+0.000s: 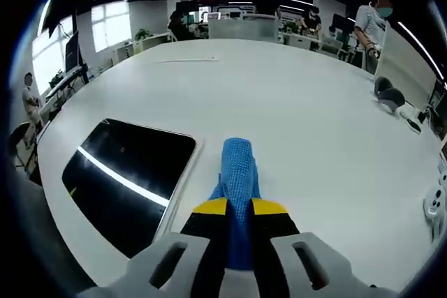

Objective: Wipe the mirror surface with the cleaning cloth until all visible marks leave the cleaned area.

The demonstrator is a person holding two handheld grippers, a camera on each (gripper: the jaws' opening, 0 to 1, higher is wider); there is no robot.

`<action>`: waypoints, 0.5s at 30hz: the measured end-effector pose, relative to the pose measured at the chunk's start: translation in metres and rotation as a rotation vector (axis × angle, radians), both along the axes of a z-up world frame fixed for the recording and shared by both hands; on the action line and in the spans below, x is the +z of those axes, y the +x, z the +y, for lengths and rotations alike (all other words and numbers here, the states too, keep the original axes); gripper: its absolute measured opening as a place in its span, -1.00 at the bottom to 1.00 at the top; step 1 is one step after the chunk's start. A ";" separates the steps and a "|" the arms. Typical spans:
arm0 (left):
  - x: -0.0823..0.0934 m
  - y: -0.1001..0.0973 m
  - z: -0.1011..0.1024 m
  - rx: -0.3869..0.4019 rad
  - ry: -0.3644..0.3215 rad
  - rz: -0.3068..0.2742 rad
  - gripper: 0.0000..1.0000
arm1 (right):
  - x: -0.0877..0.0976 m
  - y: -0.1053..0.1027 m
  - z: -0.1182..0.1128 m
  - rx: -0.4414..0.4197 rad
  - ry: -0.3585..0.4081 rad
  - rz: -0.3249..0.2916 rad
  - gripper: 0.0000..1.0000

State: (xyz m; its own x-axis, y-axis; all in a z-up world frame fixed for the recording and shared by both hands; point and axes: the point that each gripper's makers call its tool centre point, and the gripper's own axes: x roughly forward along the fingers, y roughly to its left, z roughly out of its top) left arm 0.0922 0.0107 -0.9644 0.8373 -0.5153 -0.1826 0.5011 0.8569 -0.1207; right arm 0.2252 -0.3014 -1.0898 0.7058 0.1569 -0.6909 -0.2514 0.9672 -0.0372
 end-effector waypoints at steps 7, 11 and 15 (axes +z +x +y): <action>-0.001 0.000 0.001 -0.001 0.000 0.000 0.94 | 0.003 0.000 0.000 -0.026 -0.006 -0.001 -0.93; -0.001 0.000 0.001 -0.002 0.000 0.000 0.94 | 0.011 0.004 0.001 -0.045 0.013 -0.011 -0.94; -0.001 0.000 0.001 -0.003 -0.001 -0.001 0.94 | 0.026 0.011 -0.003 -0.081 0.010 -0.066 -0.96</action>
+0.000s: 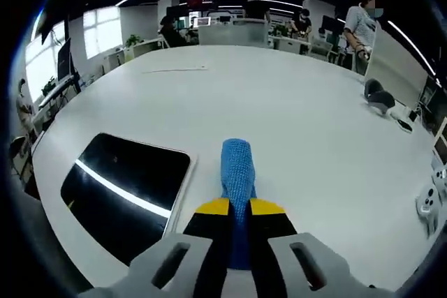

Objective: Wipe the mirror surface with the cleaning cloth until all visible marks leave the cleaned area.

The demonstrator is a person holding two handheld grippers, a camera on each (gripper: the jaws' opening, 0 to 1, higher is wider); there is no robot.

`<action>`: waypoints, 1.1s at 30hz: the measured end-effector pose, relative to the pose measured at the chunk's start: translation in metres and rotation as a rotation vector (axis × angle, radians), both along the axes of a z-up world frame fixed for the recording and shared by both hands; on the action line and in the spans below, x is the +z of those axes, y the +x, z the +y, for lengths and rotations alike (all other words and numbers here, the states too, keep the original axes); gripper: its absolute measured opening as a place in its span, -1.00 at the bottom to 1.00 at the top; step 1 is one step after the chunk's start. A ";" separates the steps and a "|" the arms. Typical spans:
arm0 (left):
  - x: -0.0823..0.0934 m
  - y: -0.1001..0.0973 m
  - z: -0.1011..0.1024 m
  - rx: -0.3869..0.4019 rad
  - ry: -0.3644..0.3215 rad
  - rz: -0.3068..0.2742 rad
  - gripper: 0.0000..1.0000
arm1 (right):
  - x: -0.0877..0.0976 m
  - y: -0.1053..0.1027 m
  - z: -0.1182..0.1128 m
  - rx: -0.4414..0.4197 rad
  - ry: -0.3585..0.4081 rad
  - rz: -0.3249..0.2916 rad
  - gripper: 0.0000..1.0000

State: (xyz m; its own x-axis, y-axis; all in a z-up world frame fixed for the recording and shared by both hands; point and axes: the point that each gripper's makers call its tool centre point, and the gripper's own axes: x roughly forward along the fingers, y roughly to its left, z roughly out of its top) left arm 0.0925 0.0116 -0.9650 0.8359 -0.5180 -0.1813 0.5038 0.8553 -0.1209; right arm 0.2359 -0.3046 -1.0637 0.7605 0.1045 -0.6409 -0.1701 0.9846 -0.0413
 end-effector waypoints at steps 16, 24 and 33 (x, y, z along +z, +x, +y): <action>0.001 0.000 0.000 -0.003 -0.002 -0.003 0.93 | 0.026 0.030 0.035 0.041 0.063 -0.046 -0.96; 0.000 0.000 0.000 -0.001 0.000 0.006 0.92 | 0.017 0.037 0.056 0.075 0.086 -0.021 -0.96; -0.001 0.000 0.000 -0.005 0.000 0.008 0.90 | 0.000 0.036 0.072 0.125 0.035 0.018 -0.95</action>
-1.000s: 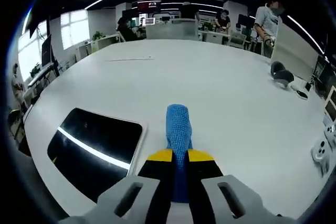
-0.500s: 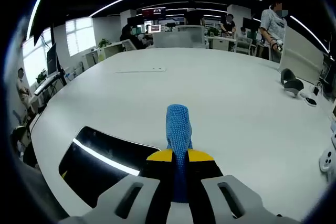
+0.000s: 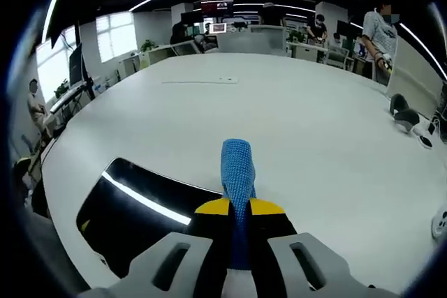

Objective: Wipe the mirror surface with the cleaning cloth until all visible marks leave the cleaned area.

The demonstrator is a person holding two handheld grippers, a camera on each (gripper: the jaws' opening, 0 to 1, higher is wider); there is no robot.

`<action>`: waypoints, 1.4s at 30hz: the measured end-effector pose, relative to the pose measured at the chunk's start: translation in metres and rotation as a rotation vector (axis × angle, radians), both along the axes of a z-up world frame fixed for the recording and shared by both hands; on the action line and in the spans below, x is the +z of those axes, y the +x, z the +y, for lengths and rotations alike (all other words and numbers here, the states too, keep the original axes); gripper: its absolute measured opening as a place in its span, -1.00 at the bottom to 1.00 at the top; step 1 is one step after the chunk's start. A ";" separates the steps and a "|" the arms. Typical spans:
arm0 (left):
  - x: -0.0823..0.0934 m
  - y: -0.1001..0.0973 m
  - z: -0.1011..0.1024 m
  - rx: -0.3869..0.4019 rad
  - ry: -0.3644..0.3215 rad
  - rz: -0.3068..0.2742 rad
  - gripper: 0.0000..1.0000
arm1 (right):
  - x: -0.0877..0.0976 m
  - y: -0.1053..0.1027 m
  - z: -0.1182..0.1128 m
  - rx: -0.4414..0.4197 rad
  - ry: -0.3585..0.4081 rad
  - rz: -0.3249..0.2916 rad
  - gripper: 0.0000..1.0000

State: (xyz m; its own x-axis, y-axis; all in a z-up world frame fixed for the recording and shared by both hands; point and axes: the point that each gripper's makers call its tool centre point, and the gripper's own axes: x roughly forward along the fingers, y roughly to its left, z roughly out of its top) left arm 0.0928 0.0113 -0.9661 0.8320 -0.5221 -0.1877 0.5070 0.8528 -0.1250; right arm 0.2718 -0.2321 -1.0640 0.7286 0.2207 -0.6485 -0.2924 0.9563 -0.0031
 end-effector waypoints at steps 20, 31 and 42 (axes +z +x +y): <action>0.001 0.000 0.000 0.002 -0.003 -0.009 0.91 | -0.017 -0.001 0.007 0.006 -0.050 0.034 -0.95; 0.001 0.001 0.000 0.000 -0.004 -0.012 0.90 | -0.017 0.000 0.018 0.000 -0.034 0.042 -0.95; 0.001 0.000 -0.001 -0.003 -0.004 -0.009 0.90 | -0.017 0.003 0.037 0.023 -0.037 0.030 -0.95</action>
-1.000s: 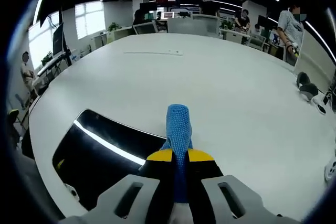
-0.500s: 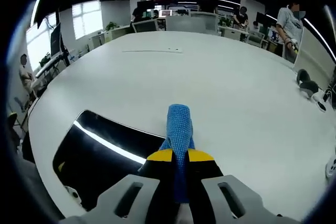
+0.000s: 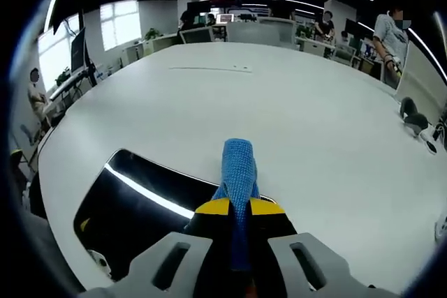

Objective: Wipe the mirror surface with the cleaning cloth until all visible marks leave the cleaned area.

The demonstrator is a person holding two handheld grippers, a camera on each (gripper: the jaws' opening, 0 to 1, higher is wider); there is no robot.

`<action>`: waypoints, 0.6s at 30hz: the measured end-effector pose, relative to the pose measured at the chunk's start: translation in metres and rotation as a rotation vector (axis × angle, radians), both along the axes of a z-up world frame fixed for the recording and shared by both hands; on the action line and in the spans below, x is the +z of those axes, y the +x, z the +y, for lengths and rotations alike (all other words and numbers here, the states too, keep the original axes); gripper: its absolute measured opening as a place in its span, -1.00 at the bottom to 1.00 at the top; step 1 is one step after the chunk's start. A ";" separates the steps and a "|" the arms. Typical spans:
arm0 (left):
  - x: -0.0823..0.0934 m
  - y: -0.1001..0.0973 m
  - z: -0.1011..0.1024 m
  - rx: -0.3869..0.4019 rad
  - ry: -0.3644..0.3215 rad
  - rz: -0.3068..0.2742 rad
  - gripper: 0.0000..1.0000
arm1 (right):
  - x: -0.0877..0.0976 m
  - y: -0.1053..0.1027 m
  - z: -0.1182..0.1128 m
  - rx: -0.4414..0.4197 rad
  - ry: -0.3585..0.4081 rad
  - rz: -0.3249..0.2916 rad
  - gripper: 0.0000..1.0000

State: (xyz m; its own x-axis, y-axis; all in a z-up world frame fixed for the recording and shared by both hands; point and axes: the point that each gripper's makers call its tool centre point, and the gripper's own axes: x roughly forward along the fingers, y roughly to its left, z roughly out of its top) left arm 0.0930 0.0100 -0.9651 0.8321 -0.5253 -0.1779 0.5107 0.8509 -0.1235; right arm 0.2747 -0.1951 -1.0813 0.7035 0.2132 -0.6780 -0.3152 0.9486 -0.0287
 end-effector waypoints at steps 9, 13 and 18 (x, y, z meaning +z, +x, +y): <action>0.000 0.000 0.000 -0.001 0.000 0.001 0.89 | 0.000 0.002 0.019 0.031 0.003 0.006 -0.95; 0.000 0.000 0.000 -0.001 -0.001 0.001 0.89 | 0.000 0.002 0.033 0.049 0.017 0.009 -0.95; 0.001 0.000 0.000 -0.001 -0.001 0.001 0.89 | 0.000 0.001 0.050 0.082 0.034 0.010 -0.95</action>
